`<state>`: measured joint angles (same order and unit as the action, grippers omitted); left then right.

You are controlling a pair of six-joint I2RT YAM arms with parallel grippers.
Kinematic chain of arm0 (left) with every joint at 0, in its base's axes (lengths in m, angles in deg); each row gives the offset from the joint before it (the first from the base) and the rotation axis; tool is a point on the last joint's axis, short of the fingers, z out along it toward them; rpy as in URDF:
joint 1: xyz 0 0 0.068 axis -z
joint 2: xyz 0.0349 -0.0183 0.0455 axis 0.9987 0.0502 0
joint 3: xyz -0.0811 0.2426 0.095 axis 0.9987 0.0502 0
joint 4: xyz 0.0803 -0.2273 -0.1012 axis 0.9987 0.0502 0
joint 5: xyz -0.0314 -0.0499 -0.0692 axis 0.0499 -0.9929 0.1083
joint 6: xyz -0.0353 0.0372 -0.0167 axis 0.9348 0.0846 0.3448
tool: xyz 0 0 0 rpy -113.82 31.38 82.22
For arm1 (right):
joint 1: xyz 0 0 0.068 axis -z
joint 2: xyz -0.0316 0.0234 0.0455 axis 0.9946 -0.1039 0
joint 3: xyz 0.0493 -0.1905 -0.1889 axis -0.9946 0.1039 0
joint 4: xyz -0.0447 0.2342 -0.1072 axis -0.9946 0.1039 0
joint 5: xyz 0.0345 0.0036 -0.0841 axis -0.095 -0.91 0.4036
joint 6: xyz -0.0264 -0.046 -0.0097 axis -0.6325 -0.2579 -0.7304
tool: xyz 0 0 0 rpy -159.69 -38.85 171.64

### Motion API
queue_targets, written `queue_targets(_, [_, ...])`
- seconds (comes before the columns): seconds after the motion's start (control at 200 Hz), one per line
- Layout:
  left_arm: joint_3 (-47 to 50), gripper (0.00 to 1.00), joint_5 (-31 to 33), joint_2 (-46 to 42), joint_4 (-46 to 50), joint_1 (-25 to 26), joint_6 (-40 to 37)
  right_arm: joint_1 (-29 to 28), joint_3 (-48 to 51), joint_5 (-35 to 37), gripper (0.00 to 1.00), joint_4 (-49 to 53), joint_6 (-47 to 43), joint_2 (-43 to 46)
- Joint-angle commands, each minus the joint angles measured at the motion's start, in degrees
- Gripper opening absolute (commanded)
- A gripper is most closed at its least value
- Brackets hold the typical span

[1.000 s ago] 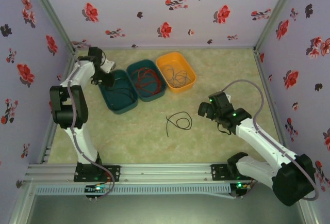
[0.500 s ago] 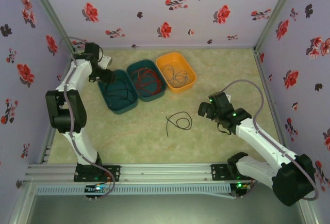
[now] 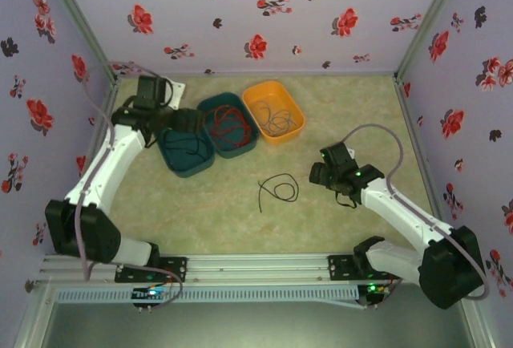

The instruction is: Untangle the cables

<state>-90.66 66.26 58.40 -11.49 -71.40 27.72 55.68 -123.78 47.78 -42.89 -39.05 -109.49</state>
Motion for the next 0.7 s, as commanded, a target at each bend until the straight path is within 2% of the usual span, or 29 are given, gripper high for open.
queue_targets(0.0, [6.5, 1.0, 1.0, -4.9, -11.5, 4.4, 7.3, -0.7, -2.4, -1.5, 0.75, -0.1, -0.1, -2.2])
queue_targets(0.205, [16.1, 1.0, 2.8, -9.0, -22.3, 12.9, 15.8, -2.5, -4.5, -2.8, 0.66, -1.0, 0.5, -8.4])
queue_targets(0.345, [19.9, 1.0, 6.9, -8.0, -25.9, 18.9, 18.2, -3.4, -5.9, -5.2, 0.61, -2.9, 0.8, -13.0])
queue_targets(0.485, [24.2, 1.0, 10.2, -6.7, -30.7, 22.6, 23.2, -3.8, -7.1, -8.0, 0.57, -5.1, 1.0, -16.6])
queue_targets(0.695, [27.0, 1.0, 20.4, -4.9, -31.7, 28.3, 27.7, -4.2, -9.7, -9.4, 0.53, -5.6, -1.3, -21.5])
